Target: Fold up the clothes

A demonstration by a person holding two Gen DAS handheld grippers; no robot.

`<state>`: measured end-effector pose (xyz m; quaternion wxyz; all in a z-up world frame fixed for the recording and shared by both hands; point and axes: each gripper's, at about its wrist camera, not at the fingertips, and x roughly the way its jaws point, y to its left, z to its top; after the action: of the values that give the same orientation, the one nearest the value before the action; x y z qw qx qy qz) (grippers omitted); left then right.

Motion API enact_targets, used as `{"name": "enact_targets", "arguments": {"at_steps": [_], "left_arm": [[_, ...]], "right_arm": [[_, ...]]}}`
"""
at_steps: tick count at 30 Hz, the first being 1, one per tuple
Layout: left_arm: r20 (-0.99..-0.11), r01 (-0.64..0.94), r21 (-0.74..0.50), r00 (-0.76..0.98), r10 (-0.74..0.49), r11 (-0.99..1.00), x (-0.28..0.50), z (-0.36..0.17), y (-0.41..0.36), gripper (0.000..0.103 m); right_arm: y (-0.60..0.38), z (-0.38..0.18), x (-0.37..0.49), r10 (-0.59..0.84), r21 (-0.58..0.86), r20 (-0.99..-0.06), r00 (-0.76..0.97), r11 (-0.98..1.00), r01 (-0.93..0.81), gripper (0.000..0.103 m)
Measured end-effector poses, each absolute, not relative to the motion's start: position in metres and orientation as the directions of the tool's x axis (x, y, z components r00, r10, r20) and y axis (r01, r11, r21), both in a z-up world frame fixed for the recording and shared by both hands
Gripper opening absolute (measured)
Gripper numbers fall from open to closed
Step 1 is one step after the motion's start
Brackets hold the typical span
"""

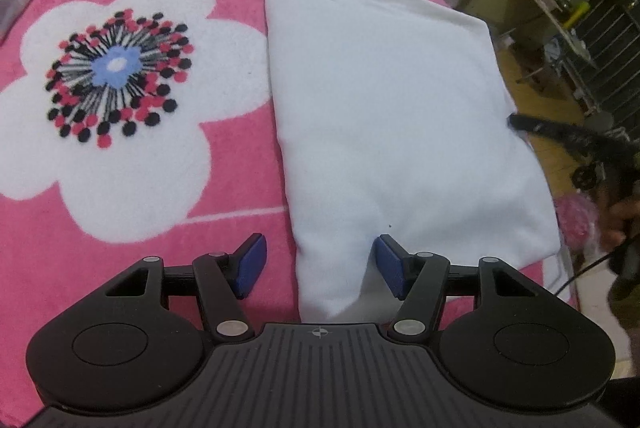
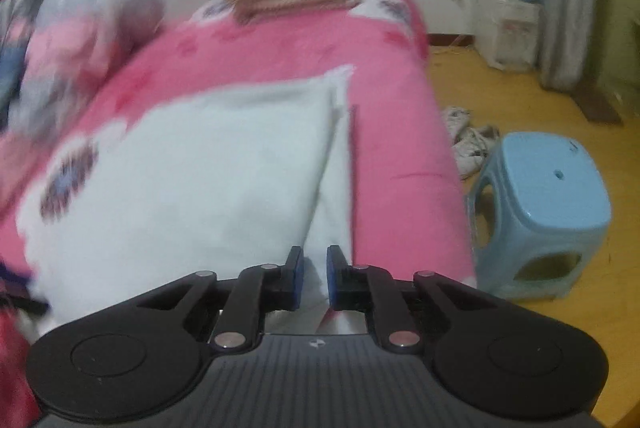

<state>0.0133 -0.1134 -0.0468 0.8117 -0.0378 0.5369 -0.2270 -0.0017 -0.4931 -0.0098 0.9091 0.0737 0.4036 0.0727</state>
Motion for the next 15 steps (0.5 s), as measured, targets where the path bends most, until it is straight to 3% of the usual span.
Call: {"name": "enact_targets", "arguments": {"at_steps": [6,9,11,15], "left_arm": [[-0.862,0.335,-0.270,0.334,-0.382,0.903,0.011,-0.044,-0.116,0.060],[-0.867,0.343,-0.257,0.330,-0.372,0.903,0.011,-0.047,-0.121,0.061],[-0.869,0.348,-0.257,0.325,-0.373,0.901,0.010,-0.046,-0.123,0.061],[-0.865,0.364,-0.238,0.343,-0.367,0.900,0.005,-0.040,-0.122,0.061]], "right_arm": [[-0.466,0.019,-0.039,0.394,0.231,-0.643,0.657,0.917,-0.324,0.012],[-0.441,-0.010,-0.044,0.287,0.056,-0.741,0.607,0.927,-0.371,0.011],[-0.435,-0.028,-0.048,0.216,-0.058,-0.741,0.636,0.923,-0.381,0.011],[-0.433,-0.004,-0.051,0.191,-0.037,-0.728,0.658,0.948,-0.317,0.011]]}}
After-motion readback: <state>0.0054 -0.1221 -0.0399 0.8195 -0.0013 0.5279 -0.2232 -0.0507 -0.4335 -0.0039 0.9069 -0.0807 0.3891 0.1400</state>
